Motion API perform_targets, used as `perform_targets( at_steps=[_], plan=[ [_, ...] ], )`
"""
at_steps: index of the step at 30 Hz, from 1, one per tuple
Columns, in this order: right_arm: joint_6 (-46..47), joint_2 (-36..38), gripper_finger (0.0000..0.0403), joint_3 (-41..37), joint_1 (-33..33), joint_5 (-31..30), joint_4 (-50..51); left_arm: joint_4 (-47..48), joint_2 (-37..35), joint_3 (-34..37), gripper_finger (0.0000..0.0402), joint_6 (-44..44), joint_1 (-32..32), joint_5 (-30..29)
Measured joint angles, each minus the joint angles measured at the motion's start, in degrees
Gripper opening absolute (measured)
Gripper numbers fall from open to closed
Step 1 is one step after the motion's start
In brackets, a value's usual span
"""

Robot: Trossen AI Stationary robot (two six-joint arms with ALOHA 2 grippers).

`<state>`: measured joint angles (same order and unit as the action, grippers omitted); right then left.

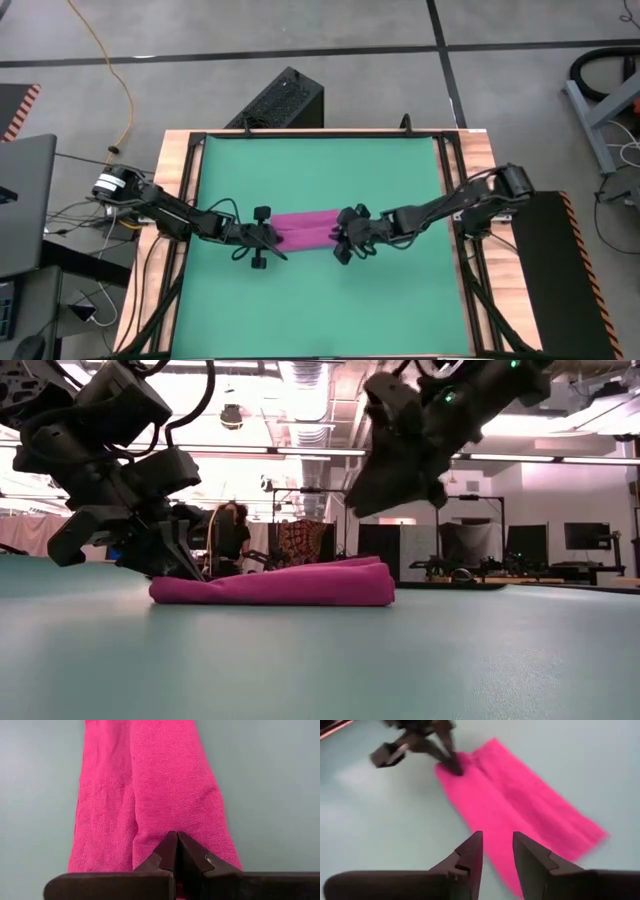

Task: Roll towel
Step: Roll the pink towel

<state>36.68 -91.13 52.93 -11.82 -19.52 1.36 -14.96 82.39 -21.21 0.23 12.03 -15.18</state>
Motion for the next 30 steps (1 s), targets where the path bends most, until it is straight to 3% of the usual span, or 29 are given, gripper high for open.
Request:
perform_targets(
  at_steps=[9, 18, 22, 27, 30],
  plan=[
    [-1.3, -11.6, 0.0102, 0.0, 2.7, 1.5, -9.4, 0.0, 0.0, 0.0, 0.0000, 0.0, 0.0, 0.2],
    [2.1, -16.0, 0.0102, 0.2, 2.8, 0.6, -5.3, 0.1, 0.0, 0.0, 0.0000, -0.6, 0.1, 0.5],
    [3.2, -16.7, 0.0102, 0.3, 2.4, -0.1, -4.8, 0.4, -3.0, -0.3, 0.0000, -2.1, 2.9, -5.8],
    [2.9, -16.8, 0.0102, 0.2, 1.7, -0.9, -4.4, 1.0, -12.0, -0.4, 0.0000, -9.9, 10.4, -17.8],
    [2.9, -16.9, 0.0102, 0.2, 1.7, -0.6, -4.2, 4.5, -16.9, 0.1, 0.0000, -16.2, 13.9, -17.9]
  ],
)
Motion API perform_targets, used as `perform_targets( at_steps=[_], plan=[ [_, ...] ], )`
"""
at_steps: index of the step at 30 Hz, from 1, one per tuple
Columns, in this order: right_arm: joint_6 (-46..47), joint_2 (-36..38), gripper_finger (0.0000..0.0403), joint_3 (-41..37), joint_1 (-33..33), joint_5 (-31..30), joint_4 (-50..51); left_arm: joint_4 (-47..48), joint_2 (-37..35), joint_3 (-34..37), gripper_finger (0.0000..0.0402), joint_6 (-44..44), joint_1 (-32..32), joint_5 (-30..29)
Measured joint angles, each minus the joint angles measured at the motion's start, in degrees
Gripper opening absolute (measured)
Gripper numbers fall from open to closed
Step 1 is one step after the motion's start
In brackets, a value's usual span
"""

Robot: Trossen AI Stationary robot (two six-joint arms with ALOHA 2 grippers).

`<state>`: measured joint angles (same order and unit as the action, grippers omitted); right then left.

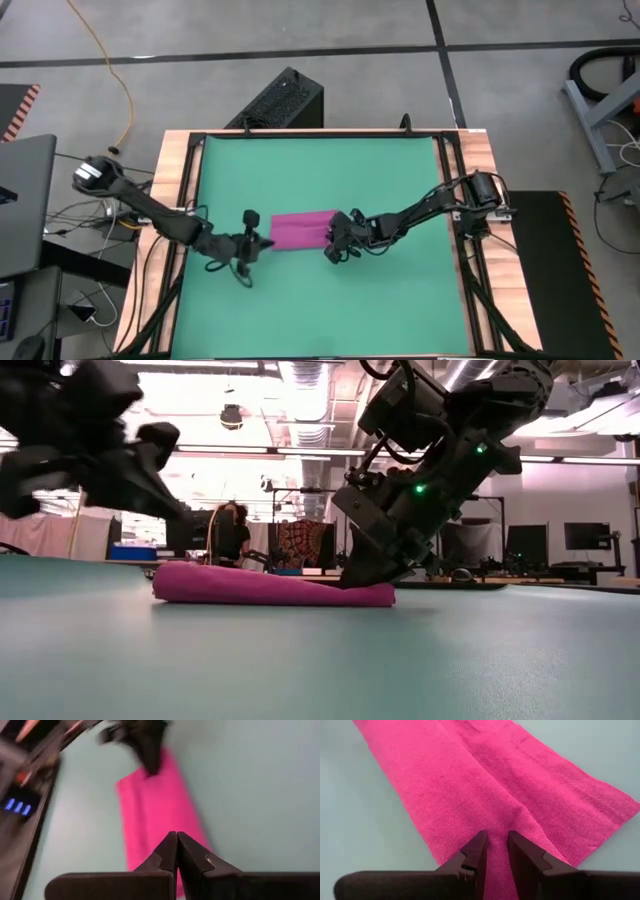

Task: Roll towel
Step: Roll the pink towel

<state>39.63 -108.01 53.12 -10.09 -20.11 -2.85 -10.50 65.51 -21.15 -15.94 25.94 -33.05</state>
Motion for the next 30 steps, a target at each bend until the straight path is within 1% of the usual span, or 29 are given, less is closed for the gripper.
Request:
perform_targets(
  at_steps=[3, 5, 7, 9, 13, 16, 19, 21, 25, 30],
  plan=[
    [0.0, -0.1, 0.0102, -0.1, 0.0, 0.2, -0.3, 4.8, -1.5, 0.0, 0.0005, -4.1, 1.1, 7.0],
    [-0.1, -0.1, 0.0102, -0.1, 0.0, 0.2, -0.5, 4.8, -1.0, 0.0, 0.0017, -5.4, 1.1, 11.4],
    [-0.1, -0.1, 0.0102, -0.1, 0.0, 0.3, -0.6, 3.5, -0.4, 0.0, 0.0035, -7.2, 0.8, 12.8],
    [-0.1, -0.1, 0.0102, -0.1, 0.0, 0.4, -0.6, 2.6, 0.1, 0.0, 0.0060, -9.0, 0.1, 12.9],
    [0.2, -0.1, 0.0102, -0.1, 0.0, 0.8, -0.6, 2.4, 0.2, 0.0, 0.0121, -8.6, -1.7, 14.3],
    [0.3, -0.1, 0.0102, -0.1, 0.1, 1.7, -0.6, 4.6, 1.4, 0.0, 0.0169, -9.3, -2.9, 15.9],
    [0.4, -0.1, 0.0102, -0.2, 0.1, 1.8, -0.6, 3.9, 4.9, 0.0, 0.0206, -11.2, -3.4, 15.7],
    [0.4, -0.1, 0.0102, -0.2, 0.1, 1.8, -0.7, 1.1, 8.2, 0.0, 0.0220, -13.6, -3.5, 13.6],
    [0.9, -0.2, 0.0102, -0.2, 0.0, 2.0, -0.7, -6.4, 14.2, 0.0, 0.0228, -15.9, -3.5, 6.1],
    [0.9, -0.2, 0.0102, -0.2, 0.0, 2.0, -0.7, -8.5, 18.0, -0.1, 0.0229, -13.8, -3.5, 3.0]
  ],
)
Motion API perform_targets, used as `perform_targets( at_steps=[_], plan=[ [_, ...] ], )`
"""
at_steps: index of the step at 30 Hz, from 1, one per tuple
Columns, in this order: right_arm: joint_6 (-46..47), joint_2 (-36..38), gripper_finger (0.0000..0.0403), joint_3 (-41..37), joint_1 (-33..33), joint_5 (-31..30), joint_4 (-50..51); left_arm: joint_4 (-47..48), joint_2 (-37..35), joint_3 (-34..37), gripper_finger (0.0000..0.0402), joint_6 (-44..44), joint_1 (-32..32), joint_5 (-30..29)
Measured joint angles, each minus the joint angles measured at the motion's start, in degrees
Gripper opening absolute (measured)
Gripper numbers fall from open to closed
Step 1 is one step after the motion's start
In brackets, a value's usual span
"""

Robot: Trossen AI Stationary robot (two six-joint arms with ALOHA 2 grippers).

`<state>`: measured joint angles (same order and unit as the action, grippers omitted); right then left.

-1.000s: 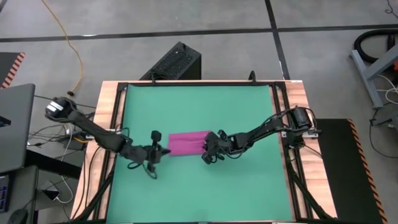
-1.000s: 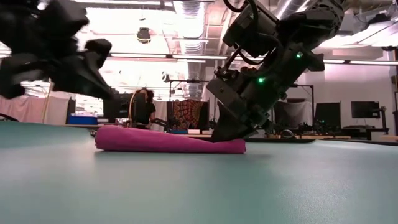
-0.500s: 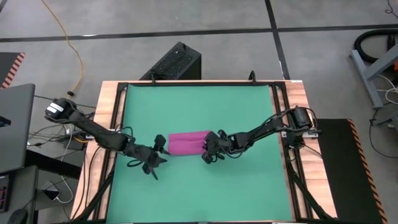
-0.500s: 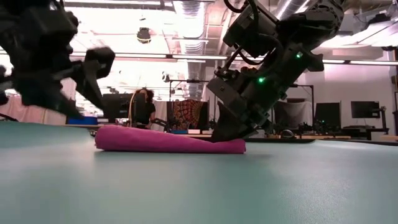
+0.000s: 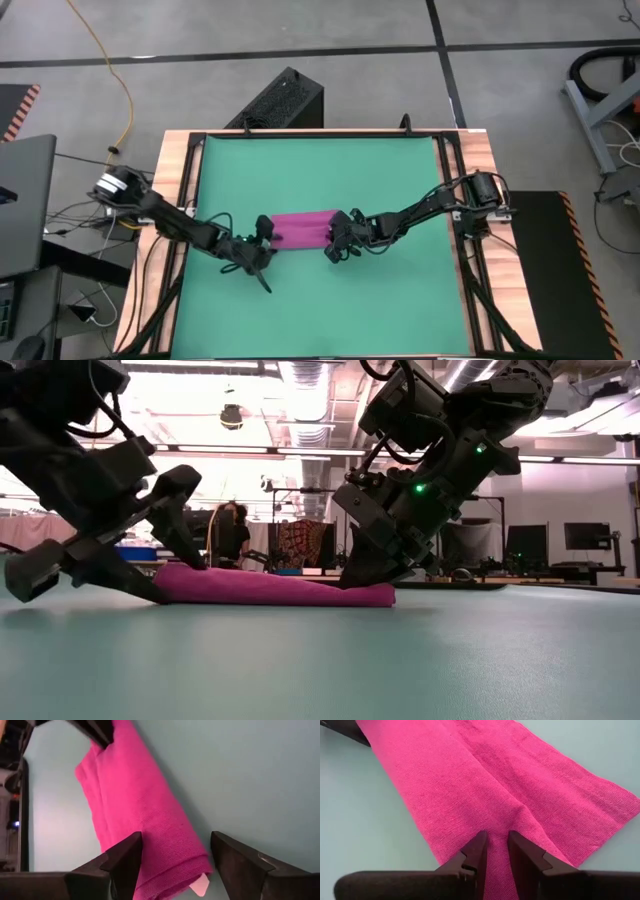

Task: Roll towel
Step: Roll the pink towel

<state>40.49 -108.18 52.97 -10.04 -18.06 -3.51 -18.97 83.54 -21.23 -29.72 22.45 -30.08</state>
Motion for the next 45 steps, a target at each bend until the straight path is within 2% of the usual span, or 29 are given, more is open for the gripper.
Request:
perform_targets(
  at_steps=[7, 10, 13, 19, 21, 24, 28, 34, 36, 40, 45],
  plan=[
    [0.0, 0.0, 0.0102, 0.0, 0.0, 0.1, 0.0, -0.1, 5.2, -0.1, 0.0227, 7.5, -1.9, -2.1],
    [0.0, 0.0, 0.0102, 0.0, -0.1, 0.1, 0.2, -0.4, 6.8, -0.3, 0.0207, 10.2, -3.4, -0.2],
    [0.0, 0.0, 0.0102, -0.1, -0.1, 0.7, 0.2, 0.1, 7.1, -0.3, 0.0162, 13.5, -3.8, 1.1],
    [0.0, 0.0, 0.0102, 0.0, -0.5, 1.7, 0.0, 1.4, 7.2, -0.2, 0.0039, 18.3, -4.3, -0.6],
    [0.0, 0.0, 0.0102, 0.0, -0.9, 1.8, 0.0, 1.5, 7.3, -0.1, 0.0014, 18.9, -4.7, -0.1],
    [-0.5, 0.8, 0.0102, -0.1, -1.6, 1.2, -0.3, 1.5, 7.4, -0.1, 0.0014, 20.8, -4.8, -0.4],
    [-3.4, 4.1, 0.0102, -0.3, -3.6, -2.7, 1.5, 1.5, 7.2, 0.0, 0.0013, 21.9, -4.8, -0.5],
    [-5.5, 10.8, 0.0102, -0.2, -5.5, -11.6, 8.3, 1.5, 7.2, 0.0, 0.0012, 22.1, -4.8, -0.3],
    [-11.6, 11.6, 0.0102, -0.2, -7.1, -13.9, 8.4, 1.4, 7.2, 0.0, 0.0012, 22.1, -4.8, 0.5],
    [-31.4, 12.2, 0.0102, -0.1, -11.9, -14.8, 4.9, 1.8, 6.7, -0.3, 0.0012, 22.2, -5.0, 2.7],
    [-41.7, 11.1, 0.0102, -0.2, -13.9, -14.7, 3.5, 2.6, 2.8, -0.3, 0.0012, 23.9, -5.0, 6.8]
  ],
)
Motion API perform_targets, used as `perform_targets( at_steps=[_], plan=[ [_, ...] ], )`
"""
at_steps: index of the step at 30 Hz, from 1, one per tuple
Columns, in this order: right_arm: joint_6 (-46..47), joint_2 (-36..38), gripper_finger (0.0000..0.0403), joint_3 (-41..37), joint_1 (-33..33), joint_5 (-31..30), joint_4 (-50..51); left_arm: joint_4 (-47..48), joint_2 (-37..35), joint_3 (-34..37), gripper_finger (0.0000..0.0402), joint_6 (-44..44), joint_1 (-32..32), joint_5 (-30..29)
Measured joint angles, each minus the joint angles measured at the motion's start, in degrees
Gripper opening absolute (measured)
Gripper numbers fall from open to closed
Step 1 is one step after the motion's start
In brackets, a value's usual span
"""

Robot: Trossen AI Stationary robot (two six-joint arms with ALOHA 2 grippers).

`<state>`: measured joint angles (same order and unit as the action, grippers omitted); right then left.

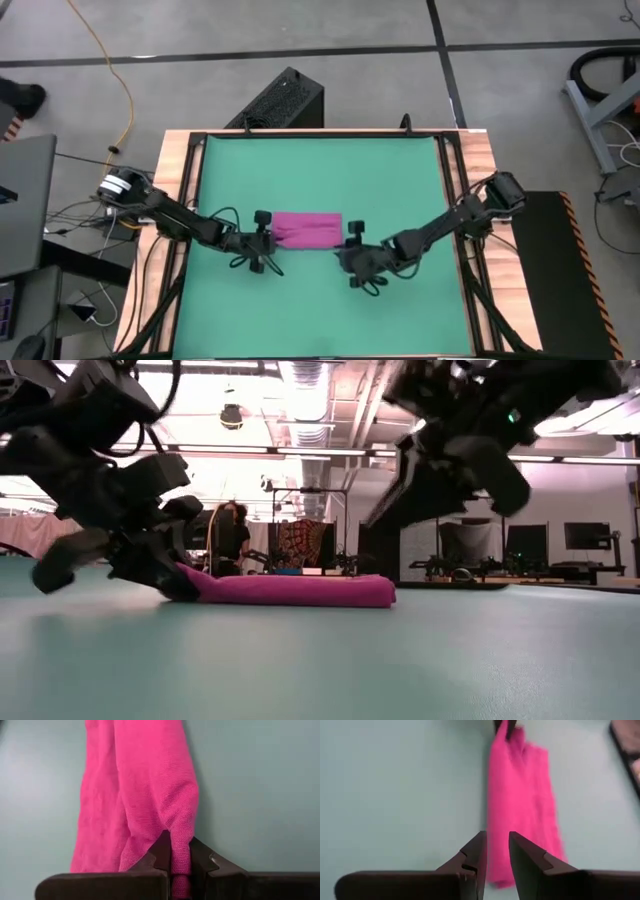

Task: Roll towel
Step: Roll the pink towel

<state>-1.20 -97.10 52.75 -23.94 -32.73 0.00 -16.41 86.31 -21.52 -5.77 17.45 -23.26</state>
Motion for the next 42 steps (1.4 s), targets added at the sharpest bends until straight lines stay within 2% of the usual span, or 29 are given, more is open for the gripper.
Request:
perform_targets(
  at_steps=[5, 13, 16, 22, 32, 39, 42],
  plan=[
    [-2.7, -1.0, 0.0118, 0.0, 0.4, 1.2, -2.8, 2.7, -5.5, 0.0, 0.0012, 1.2, -0.9, 4.3],
    [-6.2, -4.6, 0.0237, 0.1, 1.8, 2.9, -6.6, 5.6, -9.0, 0.0, 0.0012, 1.7, -1.1, 3.8],
    [-9.0, -7.6, 0.0256, 0.2, 2.0, 2.9, -9.5, 5.8, -9.6, 0.0, 0.0012, 2.0, -1.2, 4.9],
    [-9.3, -12.9, 0.0255, 0.6, 3.2, -2.1, -11.7, 7.3, -10.8, -0.2, 0.0012, 2.5, -1.2, 6.3],
    [-10.3, -13.6, 0.0248, 0.7, 4.0, -6.4, -12.6, 8.1, -11.2, -0.1, 0.0012, 1.4, -1.4, 8.7],
    [-11.1, -14.1, 0.0245, 0.7, 5.7, -4.8, -12.8, 8.0, -11.2, -0.1, 0.0012, 0.9, -1.4, 10.8],
    [-11.1, -14.1, 0.0221, 0.7, 5.9, -4.4, -12.7, 8.0, -11.2, -0.1, 0.0012, 0.9, -1.4, 11.0]
  ],
)
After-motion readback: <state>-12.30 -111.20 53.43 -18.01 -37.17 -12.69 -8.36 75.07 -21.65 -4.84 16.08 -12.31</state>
